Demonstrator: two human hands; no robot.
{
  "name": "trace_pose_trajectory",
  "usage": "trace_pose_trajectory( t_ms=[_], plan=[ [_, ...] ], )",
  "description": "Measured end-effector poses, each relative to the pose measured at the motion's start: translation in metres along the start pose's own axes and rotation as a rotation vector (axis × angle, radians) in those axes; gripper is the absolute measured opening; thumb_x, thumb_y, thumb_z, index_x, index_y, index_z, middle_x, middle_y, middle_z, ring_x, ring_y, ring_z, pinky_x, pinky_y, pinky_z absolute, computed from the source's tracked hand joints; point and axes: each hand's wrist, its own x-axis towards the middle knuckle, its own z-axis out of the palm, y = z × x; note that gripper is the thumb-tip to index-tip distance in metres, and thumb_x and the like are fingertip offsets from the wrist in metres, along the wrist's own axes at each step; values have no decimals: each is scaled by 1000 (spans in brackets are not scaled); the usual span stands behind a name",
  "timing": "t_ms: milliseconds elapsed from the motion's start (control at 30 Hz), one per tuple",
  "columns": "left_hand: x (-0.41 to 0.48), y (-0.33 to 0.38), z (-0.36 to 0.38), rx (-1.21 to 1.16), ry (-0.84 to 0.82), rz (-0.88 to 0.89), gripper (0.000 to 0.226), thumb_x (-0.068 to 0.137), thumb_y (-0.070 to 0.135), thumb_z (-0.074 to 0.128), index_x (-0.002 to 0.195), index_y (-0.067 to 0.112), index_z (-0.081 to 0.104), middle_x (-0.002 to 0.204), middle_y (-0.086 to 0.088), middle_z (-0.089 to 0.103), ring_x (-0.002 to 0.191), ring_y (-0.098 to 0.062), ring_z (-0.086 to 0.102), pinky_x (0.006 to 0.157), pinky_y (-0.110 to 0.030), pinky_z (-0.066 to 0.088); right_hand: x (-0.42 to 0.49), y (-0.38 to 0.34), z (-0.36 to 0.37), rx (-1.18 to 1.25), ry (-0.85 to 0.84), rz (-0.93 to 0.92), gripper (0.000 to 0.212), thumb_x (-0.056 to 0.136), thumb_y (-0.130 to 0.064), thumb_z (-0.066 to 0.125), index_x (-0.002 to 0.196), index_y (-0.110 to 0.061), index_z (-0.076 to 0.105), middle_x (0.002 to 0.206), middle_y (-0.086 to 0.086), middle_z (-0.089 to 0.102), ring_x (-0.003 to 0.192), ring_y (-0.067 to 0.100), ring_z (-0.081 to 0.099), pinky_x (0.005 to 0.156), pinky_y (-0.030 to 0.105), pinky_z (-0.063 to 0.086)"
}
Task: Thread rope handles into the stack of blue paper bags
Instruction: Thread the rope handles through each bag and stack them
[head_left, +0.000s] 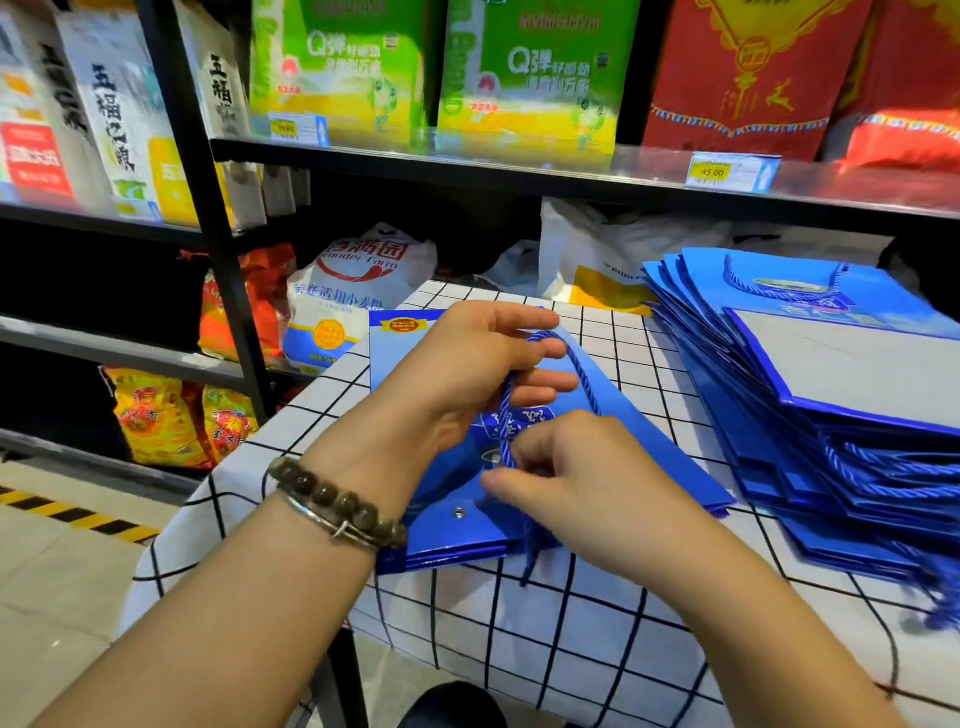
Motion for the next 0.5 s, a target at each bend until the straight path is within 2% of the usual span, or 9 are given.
trace_pose_trajectory(
  t_ms=[100,133,200,267,333,400,500],
  plan=[
    [-1,-9,-11,334,38,38,30,92,19,54,122,24,50,104,1,63,74,-8,64,71,-27,52,10,1,-6,392,0,97,31,86,-20,59,56,-12,55,44,-3,53,38,10,48,40,18,40],
    [-5,-11,-15,393,68,44,26,92,26,53,118,26,53,99,7,63,74,-5,61,70,-25,50,13,1,-9,515,16,117,28,87,-18,59,61,-8,57,47,-2,56,37,10,49,37,17,40],
    [-18,-16,-26,441,130,43,18,90,35,52,97,21,62,79,13,62,59,4,56,56,-14,43,20,3,-13,671,57,129,26,88,-15,58,63,-6,57,51,2,57,36,10,50,36,17,41],
    [-32,-19,-37,506,98,6,19,85,32,60,81,15,68,63,9,60,49,2,50,47,-9,38,24,2,-12,715,72,130,24,88,-13,58,65,-5,58,49,0,56,36,10,50,37,17,43],
    [-44,-19,-42,555,-9,-38,12,81,24,67,75,15,71,57,5,61,48,0,46,43,-9,35,28,0,-9,719,61,133,24,87,-12,59,65,-4,59,48,-1,57,36,10,51,38,18,44],
    [-49,-19,-44,580,-43,-36,8,79,19,69,72,15,73,59,0,64,50,-2,46,43,-9,34,31,-5,-4,727,41,122,23,87,-12,59,66,-2,59,52,2,57,37,11,52,39,18,45],
    [-50,-20,-48,571,14,8,11,79,19,68,71,14,74,66,-7,68,53,-4,48,49,-15,38,31,-7,-2,776,30,92,18,86,-13,60,72,-3,62,59,4,59,41,10,54,43,18,48]
  ],
)
